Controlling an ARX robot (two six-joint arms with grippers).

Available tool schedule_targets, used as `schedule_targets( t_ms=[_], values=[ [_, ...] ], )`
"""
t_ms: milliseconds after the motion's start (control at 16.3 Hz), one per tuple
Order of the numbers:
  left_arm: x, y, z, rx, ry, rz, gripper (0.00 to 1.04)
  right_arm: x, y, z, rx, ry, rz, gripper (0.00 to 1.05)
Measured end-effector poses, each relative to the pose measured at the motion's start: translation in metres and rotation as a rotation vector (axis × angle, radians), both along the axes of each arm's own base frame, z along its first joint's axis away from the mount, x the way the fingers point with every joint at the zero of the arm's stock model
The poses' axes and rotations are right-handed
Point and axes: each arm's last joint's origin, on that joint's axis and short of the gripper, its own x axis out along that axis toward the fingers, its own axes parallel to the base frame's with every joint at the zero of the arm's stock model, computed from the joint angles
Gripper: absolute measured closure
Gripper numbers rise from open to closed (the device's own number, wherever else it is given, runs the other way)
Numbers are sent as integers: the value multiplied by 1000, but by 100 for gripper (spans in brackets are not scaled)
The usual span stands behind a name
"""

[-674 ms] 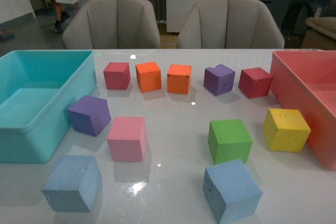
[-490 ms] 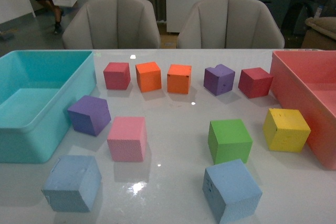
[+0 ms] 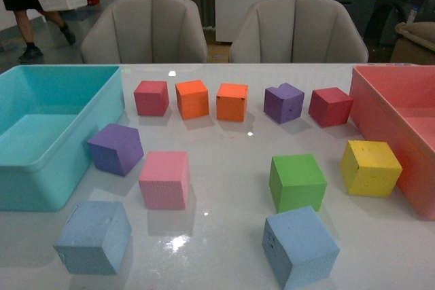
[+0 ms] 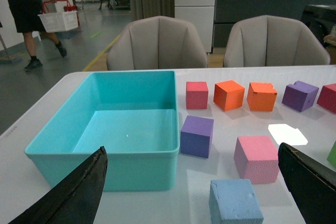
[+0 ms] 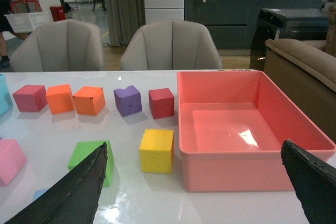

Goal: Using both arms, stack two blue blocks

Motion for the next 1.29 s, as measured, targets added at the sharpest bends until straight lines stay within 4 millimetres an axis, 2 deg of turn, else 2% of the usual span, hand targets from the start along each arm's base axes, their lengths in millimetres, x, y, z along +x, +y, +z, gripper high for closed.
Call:
schedule_targets(
  t_ms=[1103,1165,1226,1287],
  values=[
    [0,0,0,0,0,0,7,0,0,0,0,0,0,6],
    [0,0,0,0,0,1,7,0,-1,-2,-4,147,42,6],
    [0,0,0,0,0,0,7,9,-3,5,-6,251,63,6],
    [0,0,0,0,0,0,7,19,-3,23,-21,209,65,6]
  ],
)
